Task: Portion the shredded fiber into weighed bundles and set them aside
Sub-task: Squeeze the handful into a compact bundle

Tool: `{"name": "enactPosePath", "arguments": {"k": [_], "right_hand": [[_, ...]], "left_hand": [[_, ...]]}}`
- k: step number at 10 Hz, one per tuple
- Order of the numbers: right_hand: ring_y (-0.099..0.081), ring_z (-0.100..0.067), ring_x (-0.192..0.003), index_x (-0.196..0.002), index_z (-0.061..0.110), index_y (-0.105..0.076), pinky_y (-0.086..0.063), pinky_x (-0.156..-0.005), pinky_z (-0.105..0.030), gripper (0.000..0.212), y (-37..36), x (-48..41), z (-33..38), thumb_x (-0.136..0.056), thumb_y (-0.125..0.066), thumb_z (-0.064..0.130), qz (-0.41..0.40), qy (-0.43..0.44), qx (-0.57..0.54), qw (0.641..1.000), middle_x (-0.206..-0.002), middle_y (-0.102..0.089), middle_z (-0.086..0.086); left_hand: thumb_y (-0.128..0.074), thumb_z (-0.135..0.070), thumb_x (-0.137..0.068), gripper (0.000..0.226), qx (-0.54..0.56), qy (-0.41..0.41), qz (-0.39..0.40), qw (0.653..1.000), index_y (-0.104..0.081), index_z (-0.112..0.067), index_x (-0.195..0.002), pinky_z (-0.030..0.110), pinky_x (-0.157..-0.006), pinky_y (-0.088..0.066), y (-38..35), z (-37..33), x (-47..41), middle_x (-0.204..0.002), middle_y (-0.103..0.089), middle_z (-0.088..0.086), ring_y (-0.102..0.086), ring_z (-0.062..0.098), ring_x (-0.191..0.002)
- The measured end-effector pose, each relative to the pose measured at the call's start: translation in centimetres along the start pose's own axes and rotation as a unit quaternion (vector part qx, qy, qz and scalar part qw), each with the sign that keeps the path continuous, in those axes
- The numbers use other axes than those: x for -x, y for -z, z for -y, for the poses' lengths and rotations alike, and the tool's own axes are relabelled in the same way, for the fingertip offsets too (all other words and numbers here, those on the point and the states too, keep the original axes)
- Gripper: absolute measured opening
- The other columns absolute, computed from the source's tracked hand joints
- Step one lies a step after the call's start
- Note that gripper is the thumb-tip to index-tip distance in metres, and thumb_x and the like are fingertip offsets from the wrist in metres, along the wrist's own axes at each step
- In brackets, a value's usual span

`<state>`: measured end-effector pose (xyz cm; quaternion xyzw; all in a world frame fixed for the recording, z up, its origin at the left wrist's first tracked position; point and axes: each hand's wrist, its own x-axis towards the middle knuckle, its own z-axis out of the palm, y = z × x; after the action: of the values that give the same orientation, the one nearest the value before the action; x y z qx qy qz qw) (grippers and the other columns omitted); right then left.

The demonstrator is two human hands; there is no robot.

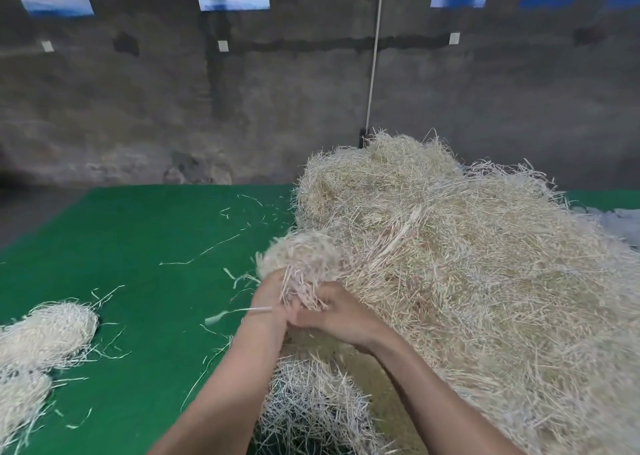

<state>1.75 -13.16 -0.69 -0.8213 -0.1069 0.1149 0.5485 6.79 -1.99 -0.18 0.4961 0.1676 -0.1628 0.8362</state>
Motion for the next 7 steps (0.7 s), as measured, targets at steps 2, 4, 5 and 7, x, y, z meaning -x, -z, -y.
{"name": "enactPosePath", "arguments": {"k": [2, 4, 5, 7], "right_hand": [[-0.054, -0.009, -0.064, -0.064, 0.016, -0.059, -0.048, -0.076, -0.031, 0.018, 6.9, 3.4, -0.7, -0.073, -0.07, 0.028, -0.034, 0.034, -0.116, 0.992, -0.063, -0.058, 0.008], [-0.05, -0.017, -0.113, -0.11, 0.028, -0.061, -0.04, -0.102, -0.041, 0.029, 9.8, 2.8, -0.1, -0.083, -0.068, 0.019, -0.272, -0.017, 0.036, 0.962, -0.12, -0.053, 0.005], [-0.053, -0.005, -0.096, -0.128, 0.026, -0.05, -0.048, -0.092, -0.033, 0.054, 8.4, 1.1, 1.1, -0.079, -0.07, 0.015, -0.38, 0.04, 0.13, 0.915, -0.129, -0.049, 0.01], [-0.055, -0.006, -0.068, -0.149, 0.013, -0.013, -0.041, -0.048, -0.009, 0.084, 2.4, -4.3, 0.1, -0.083, -0.065, 0.007, -0.147, -0.084, 0.229, 0.959, -0.099, -0.056, -0.002]], "left_hand": [[-0.06, -0.002, -0.086, 0.067, 0.101, -0.1, -0.163, 0.976, -0.033, -0.02, -0.145, 0.028, -0.063, -0.057, 4.9, -4.3, -3.4, -0.121, -0.054, 0.013, -0.062, 0.022, -0.086], [-0.05, -0.001, -0.092, 0.044, 0.149, -0.108, -0.097, 0.978, -0.044, 0.001, -0.135, 0.024, -0.091, -0.044, 4.5, -3.8, -2.6, -0.137, -0.048, 0.02, -0.052, 0.006, -0.078], [-0.054, -0.003, -0.089, 0.053, 0.176, -0.113, -0.106, 0.972, -0.038, -0.001, -0.14, 0.037, -0.095, -0.044, 2.9, -3.1, -2.9, -0.142, -0.044, 0.017, -0.053, 0.028, -0.12], [-0.06, -0.009, -0.087, 0.049, 0.127, -0.062, -0.094, 0.985, -0.045, -0.015, -0.134, 0.041, -0.097, -0.045, 0.3, -2.8, -1.8, -0.145, -0.032, 0.008, -0.04, 0.033, -0.128]]}}
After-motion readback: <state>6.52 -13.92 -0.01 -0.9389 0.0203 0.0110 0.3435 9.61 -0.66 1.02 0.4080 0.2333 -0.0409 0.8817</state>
